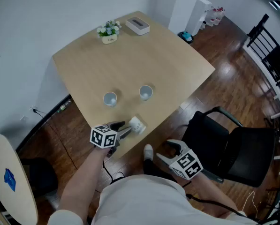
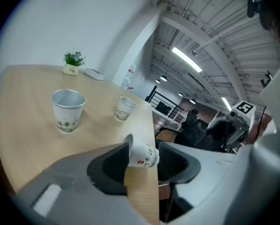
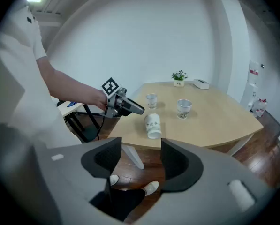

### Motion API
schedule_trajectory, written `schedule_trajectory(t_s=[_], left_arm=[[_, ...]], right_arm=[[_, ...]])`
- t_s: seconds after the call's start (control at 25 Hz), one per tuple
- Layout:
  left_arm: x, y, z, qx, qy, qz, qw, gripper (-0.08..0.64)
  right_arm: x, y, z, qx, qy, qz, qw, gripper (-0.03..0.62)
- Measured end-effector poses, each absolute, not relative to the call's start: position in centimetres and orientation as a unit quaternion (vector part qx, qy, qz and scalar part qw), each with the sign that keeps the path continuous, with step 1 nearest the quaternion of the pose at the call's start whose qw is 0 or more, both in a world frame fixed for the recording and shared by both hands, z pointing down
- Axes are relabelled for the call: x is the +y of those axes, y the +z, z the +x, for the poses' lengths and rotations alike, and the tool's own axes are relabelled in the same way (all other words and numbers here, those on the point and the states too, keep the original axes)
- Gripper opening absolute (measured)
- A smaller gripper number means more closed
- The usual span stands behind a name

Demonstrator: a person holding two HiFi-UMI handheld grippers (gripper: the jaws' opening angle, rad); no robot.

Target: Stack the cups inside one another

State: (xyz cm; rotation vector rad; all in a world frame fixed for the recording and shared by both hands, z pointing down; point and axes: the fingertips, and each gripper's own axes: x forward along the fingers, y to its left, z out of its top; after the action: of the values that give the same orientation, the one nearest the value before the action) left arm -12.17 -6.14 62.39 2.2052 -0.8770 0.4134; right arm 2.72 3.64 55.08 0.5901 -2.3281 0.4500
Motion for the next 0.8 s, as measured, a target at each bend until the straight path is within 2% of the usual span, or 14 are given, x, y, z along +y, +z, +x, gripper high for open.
schedule_trajectory(t_s=[0.24, 0.28, 0.32, 0.48, 0.56, 0.8], left_arm=[[-9.7, 65.6, -10.4, -0.328, 0.214, 0.84, 0.375, 0.213], [-9.8, 65.5, -10.0, -0.322, 0.208, 0.84, 0.384, 0.181], [-9.9, 65.3, -9.6, -0.315, 0.203, 0.841, 0.39, 0.112], [-9.9, 63.7, -8.0, -0.285, 0.218, 0.853, 0.379, 0.065], [-10.5, 61.5, -7.5, -0.283, 0.239, 0.866, 0.337, 0.023], [-14.7, 53.7, -6.2, -0.269, 0.343, 0.888, 0.145, 0.021]], right_arm=[[-3.8, 55.7, 6.7, -0.896, 0.16, 0.202, 0.362, 0.264], [-4.6, 56.0, 7.1, -0.896, 0.159, 0.197, 0.366, 0.264], [-5.5, 56.2, 7.5, -0.896, 0.158, 0.191, 0.369, 0.264], [-8.3, 56.7, 8.2, -0.9, 0.159, 0.179, 0.365, 0.259], [-9.4, 56.8, 8.2, -0.902, 0.161, 0.177, 0.358, 0.259], [-11.8, 57.0, 8.0, -0.908, 0.172, 0.179, 0.338, 0.259]])
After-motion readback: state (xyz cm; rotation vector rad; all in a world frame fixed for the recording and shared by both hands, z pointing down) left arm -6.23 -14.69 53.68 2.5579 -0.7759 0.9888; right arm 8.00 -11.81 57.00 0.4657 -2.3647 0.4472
